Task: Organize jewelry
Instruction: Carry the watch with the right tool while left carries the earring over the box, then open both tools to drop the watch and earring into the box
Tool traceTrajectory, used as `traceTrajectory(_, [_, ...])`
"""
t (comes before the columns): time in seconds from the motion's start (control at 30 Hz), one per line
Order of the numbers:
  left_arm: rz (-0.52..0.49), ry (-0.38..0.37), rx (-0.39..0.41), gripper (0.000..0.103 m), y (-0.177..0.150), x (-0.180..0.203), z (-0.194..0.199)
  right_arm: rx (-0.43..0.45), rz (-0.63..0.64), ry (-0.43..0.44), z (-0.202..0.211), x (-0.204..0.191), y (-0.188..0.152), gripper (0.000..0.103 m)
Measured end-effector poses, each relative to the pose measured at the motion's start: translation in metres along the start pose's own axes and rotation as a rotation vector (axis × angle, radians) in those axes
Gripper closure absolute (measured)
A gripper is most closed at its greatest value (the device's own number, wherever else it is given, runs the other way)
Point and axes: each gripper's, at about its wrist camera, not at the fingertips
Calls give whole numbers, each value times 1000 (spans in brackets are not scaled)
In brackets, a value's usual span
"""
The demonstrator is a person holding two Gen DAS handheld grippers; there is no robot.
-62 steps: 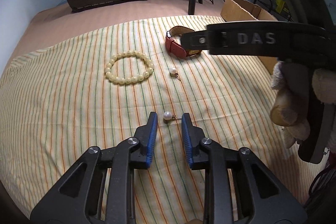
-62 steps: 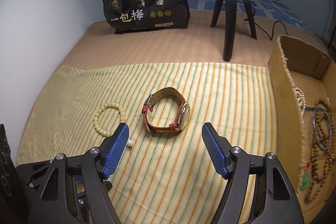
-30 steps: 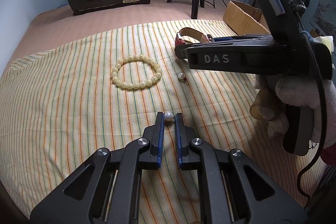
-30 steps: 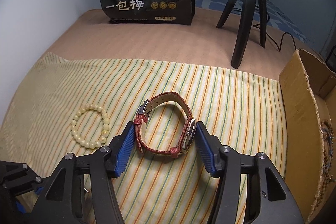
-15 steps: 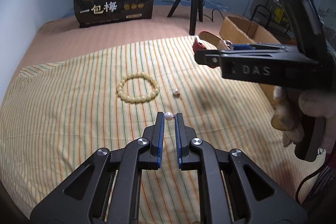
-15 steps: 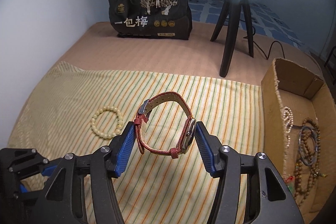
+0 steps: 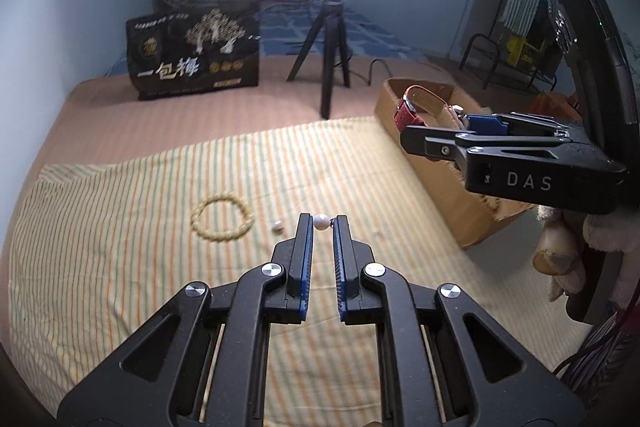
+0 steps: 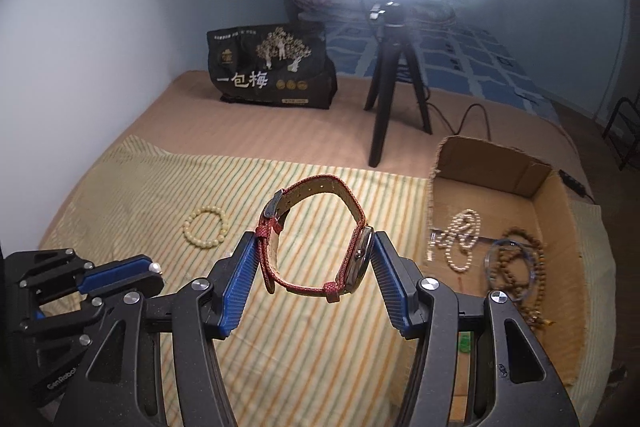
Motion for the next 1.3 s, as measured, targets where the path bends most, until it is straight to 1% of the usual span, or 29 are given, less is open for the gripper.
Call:
traceTrajectory(0.27, [-13, -35, 37, 95, 12, 32, 10, 29, -22, -39, 38, 30, -9, 47])
traceTrajectory(0.4, [-21, -53, 45, 95, 19, 50, 9, 40, -46, -63, 55, 53, -15, 47])
traceTrajectory(0.6, [-39, -75, 68, 95, 31, 79, 5, 47, -81, -90, 67, 84, -19, 47])
traceTrajectory(0.9, [-50, -108, 78, 95, 49, 117, -15, 49, -129, -116, 68, 125, -15, 47])
traceTrajectory(1.13, [-64, -119, 55, 95, 54, 137, -41, 51, -157, -121, 63, 149, -10, 47])
traceTrajectory(1.3, [-72, -115, 30, 95, 54, 143, -60, 40, -169, -120, 51, 162, -5, 47])
Point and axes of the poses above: each gripper's, at about its wrist camera, not at the fingertips, and z roughly against the way its jaws point, x to its right, y to its top, and after that the axes turned 4 degrees about y, right-handed
